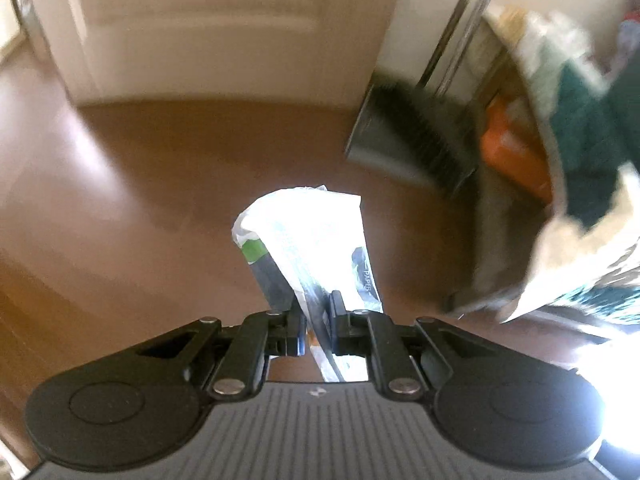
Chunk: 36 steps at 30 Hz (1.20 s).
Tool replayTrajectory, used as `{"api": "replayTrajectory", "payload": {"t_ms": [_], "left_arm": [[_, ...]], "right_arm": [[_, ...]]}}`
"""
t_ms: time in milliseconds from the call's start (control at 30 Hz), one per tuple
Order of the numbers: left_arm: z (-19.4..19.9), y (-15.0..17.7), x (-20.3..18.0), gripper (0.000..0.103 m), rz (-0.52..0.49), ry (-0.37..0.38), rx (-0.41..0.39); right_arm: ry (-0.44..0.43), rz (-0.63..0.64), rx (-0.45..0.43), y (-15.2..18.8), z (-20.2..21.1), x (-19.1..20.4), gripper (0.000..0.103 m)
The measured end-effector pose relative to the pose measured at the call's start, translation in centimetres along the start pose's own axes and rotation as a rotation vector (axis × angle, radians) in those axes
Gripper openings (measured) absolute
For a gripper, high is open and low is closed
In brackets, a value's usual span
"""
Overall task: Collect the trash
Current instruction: 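Lift the wrapper and clear tray up toward the teal bin, then lower the wrapper and tray into the teal bin and open both tools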
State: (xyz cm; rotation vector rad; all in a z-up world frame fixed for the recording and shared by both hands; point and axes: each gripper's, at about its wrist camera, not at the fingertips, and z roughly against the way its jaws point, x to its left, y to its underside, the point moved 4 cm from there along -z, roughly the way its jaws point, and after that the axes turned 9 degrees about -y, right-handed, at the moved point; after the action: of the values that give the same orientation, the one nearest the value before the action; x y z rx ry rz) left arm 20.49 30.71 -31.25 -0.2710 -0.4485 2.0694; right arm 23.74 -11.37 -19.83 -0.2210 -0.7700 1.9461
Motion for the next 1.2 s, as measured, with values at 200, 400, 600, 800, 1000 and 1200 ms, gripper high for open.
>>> {"api": "replayTrajectory", "payload": {"t_ms": [200, 400, 600, 800, 1000, 1200], "left_arm": [[10.0, -3.1, -1.7, 0.011, -0.036, 0.035, -0.163], [18.9, -6.1, -4.4, 0.011, -0.099, 0.075, -0.28], [26.0, -8.5, -9.6, 0.011, -0.206, 0.128, -0.366], [31.3, -11.4, -15.4, 0.011, -0.284, 0.204, -0.43], [36.8, -15.8, -22.0, 0.011, -0.347, 0.272, -0.531], [37.9, -19.0, -29.2, 0.011, -0.398, 0.301, -0.565]], "right_arm": [[-0.026, 0.045, -0.143, -2.6, 6.6, 1.3, 0.0], [-0.018, 0.081, -0.28, -6.3, 12.6, 1.6, 0.0], [0.006, 0.096, -0.403, -11.2, 17.6, 1.3, 0.0], [0.055, 0.123, -0.515, -17.2, 21.1, 0.8, 0.0], [0.083, 0.118, -0.608, -22.7, 23.2, -0.8, 0.0], [0.103, 0.078, -0.65, -26.5, 22.5, -3.3, 0.0]]}}
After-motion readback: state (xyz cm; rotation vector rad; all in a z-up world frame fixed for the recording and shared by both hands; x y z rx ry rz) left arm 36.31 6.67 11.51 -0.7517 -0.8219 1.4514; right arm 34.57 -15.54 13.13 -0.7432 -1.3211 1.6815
